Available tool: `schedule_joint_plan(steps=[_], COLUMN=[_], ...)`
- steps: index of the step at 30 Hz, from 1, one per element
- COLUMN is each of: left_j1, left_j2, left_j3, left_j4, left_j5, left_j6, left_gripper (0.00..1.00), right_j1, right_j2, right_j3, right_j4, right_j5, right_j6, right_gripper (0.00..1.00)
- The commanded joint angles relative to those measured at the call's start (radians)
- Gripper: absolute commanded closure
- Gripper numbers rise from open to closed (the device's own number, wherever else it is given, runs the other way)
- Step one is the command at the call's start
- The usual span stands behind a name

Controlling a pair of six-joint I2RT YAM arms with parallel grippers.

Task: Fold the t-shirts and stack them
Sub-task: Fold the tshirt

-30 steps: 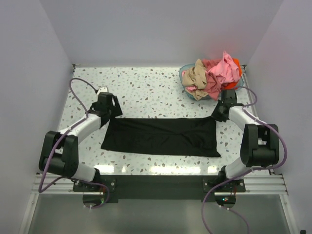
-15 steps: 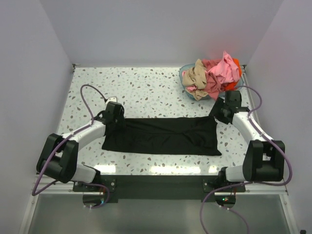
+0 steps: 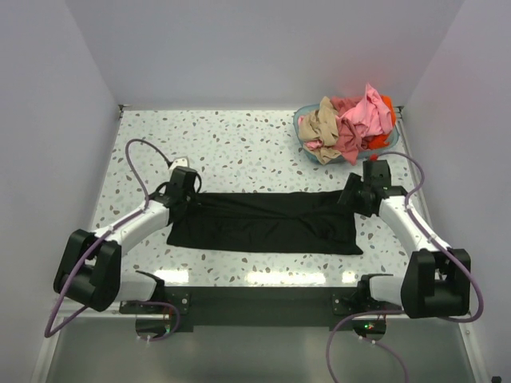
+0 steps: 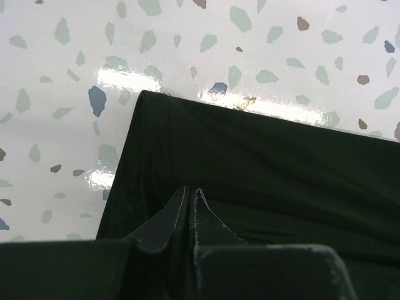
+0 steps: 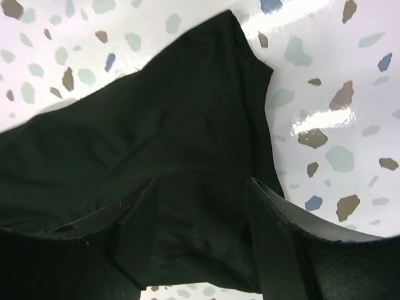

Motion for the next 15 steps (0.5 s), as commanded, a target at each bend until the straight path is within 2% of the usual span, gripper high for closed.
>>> schedule_joint_plan(steps=[1,8,15], left_j1=[-0.007,-0.007,-0.007], left_j2=[-0.066,-0.08,-0.08], left_j3=[0.0,0.025,0.048], left_j4=[-0.026,-0.04,-0.051], left_j5=[-0.043,-0.04,-0.046], left_j6=[-0.011,-0.002,0.01], left_gripper=[0.97,0.97,0.97], right_j1=[0.005,0.016,0.044], right_j2=[-0.046,-0.135,-0.141], right_j3=[-0.012,-0.04,-0.069], right_j4=[-0.068,-0.157,-0.193], right_j5=[0.023,0.034,0.037], right_j6=[0.001,-0.003,0.014], right_gripper=[0.4,0.39,0.39])
